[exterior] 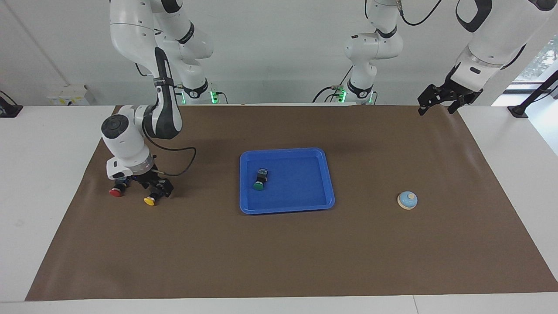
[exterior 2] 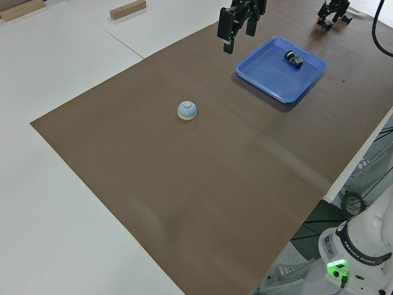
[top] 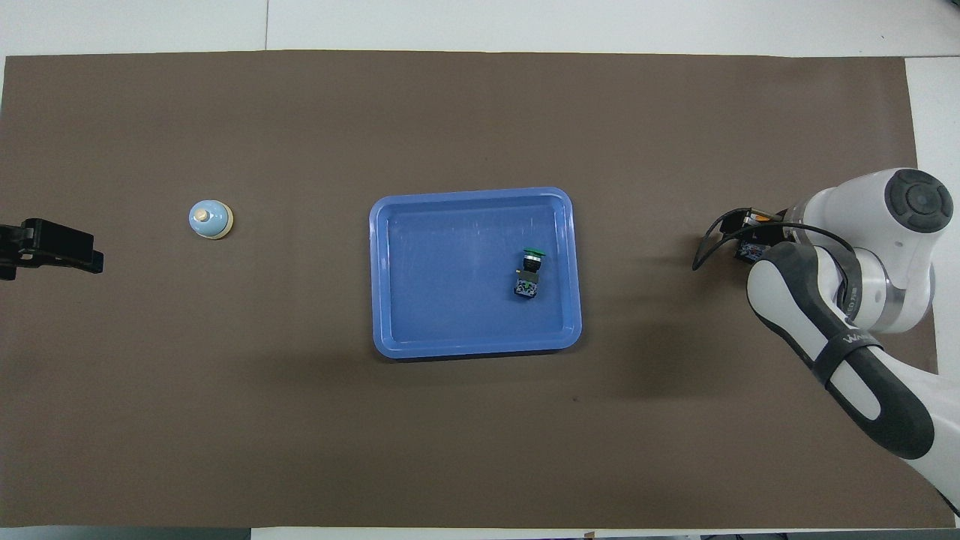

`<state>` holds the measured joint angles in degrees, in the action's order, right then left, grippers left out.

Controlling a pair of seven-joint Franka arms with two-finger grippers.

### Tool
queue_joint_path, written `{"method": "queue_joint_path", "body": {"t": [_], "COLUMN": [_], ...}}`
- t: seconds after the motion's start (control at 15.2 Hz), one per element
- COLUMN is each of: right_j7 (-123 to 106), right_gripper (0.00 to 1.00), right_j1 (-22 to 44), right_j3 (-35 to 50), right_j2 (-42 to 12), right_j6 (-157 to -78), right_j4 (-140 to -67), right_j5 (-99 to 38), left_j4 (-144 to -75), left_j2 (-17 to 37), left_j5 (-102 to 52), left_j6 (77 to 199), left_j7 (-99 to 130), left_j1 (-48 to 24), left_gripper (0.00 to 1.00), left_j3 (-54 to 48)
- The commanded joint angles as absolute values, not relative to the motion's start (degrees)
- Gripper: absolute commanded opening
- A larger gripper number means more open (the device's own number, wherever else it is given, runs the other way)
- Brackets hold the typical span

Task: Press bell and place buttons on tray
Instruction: 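Release the green button and grasp the yellow button with the right gripper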

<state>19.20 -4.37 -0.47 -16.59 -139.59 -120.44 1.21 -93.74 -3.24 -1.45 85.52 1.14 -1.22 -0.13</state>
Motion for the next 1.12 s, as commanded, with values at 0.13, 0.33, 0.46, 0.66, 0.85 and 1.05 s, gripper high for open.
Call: {"method": "queue_joint_path", "body": {"t": [0.13,0.33,0.46,0.66,0.85,1.05], "right_j7": [20.13,19.69,19.60,19.51,19.60,20.12], "right_gripper": [0.58,0.14,0.00,0.00,0.00,0.00], "right_j1": [-5.10,-5.01,-4.66,-4.31,-2.83,2.00], "right_j3": [0.18,0.18,0.18,0.26,0.97,0.97], "right_j2": [-17.05,-16.96,-16.79,-16.61,-16.61,-16.70], "right_j6": [-140.02,-137.03,-134.66,-131.15,-125.18,-119.02], "right_j4": [-120.50,-119.27,-118.22,-115.76,-110.94,-105.66], "right_j5": [1.76,1.84,1.85,1.85,2.02,1.85], "left_j4": [-93.60,-93.60,-93.60,-93.60,-93.60,-93.60], "left_j2": [-3.69,-3.69,-3.69,-3.69,-3.69,-3.69], "left_j5": [-1.93,-1.93,-1.93,-1.93,-1.93,-1.93], "left_j6": [84.55,84.55,84.55,84.55,84.55,84.55], "left_j7": [1.41,1.41,1.41,1.41,1.41,1.41], "left_j1": [-1.32,-1.32,-1.32,-1.32,-1.32,-1.32], "left_gripper": [1.00,1.00,1.00,1.00,1.00,1.00], "left_j3": [0.18,0.17,0.17,0.18,0.17,0.09]}}
